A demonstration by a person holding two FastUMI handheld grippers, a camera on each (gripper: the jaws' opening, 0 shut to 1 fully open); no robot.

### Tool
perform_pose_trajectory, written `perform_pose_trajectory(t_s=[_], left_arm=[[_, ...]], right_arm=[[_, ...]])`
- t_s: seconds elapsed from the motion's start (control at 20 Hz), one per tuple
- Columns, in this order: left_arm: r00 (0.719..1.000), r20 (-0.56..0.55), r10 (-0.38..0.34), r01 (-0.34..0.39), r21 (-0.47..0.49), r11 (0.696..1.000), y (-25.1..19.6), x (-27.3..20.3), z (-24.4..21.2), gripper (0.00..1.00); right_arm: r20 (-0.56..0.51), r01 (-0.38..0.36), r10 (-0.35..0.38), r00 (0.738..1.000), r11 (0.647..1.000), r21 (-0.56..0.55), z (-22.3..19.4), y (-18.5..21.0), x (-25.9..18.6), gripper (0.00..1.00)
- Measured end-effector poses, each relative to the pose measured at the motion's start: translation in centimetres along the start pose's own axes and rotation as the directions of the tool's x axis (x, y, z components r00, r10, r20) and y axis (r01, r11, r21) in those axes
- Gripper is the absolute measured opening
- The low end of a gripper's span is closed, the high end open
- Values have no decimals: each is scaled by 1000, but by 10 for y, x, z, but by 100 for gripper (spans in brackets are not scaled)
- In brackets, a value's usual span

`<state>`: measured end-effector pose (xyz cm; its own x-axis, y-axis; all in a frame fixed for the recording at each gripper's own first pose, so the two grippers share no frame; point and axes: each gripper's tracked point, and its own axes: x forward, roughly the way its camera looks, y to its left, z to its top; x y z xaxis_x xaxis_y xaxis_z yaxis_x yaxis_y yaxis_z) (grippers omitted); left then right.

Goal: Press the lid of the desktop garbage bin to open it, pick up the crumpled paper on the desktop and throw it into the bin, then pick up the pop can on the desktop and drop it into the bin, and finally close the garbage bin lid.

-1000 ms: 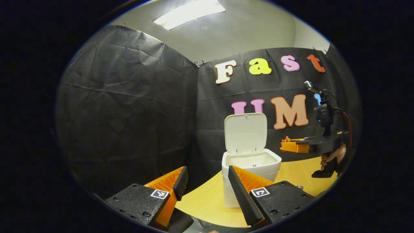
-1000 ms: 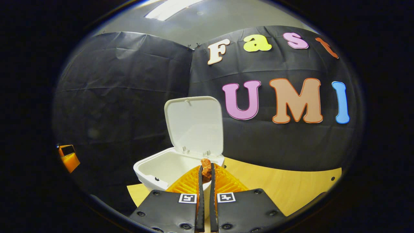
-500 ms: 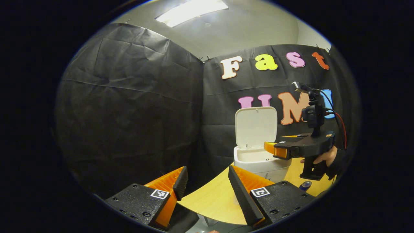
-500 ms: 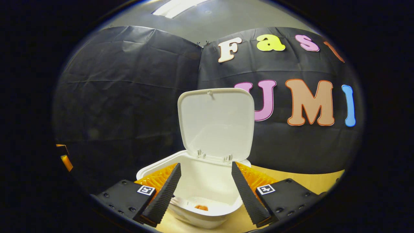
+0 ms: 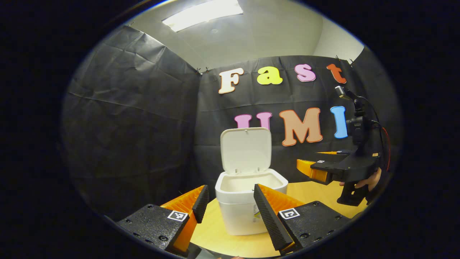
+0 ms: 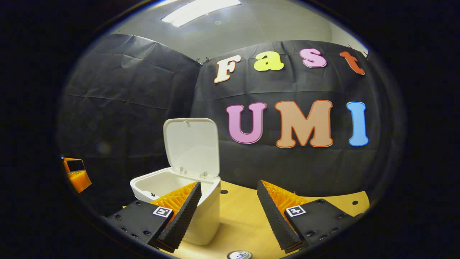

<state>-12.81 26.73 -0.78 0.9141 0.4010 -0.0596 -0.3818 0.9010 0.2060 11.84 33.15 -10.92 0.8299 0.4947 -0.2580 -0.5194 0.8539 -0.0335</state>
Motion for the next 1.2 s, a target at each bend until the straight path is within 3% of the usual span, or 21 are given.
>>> perform_pose_trajectory(t_s=[0.35,0.75,0.95,1.2], left_arm=[[982,-14,-190,190,-36,981,-105,19,-6,77],[919,-148,-365,359,-67,931,-204,27,-73,77],[886,-230,-402,387,-110,916,-234,31,-122,77],[881,-306,-360,353,-81,932,-241,49,-177,77]], right_arm=[[-20,201,-200,980,979,18,-18,-120,-68,98],[-103,393,-387,916,919,43,-55,-219,-151,98],[-161,473,-463,872,881,28,-80,-250,-193,99],[-224,539,-526,821,842,0,-101,-271,-232,99]])
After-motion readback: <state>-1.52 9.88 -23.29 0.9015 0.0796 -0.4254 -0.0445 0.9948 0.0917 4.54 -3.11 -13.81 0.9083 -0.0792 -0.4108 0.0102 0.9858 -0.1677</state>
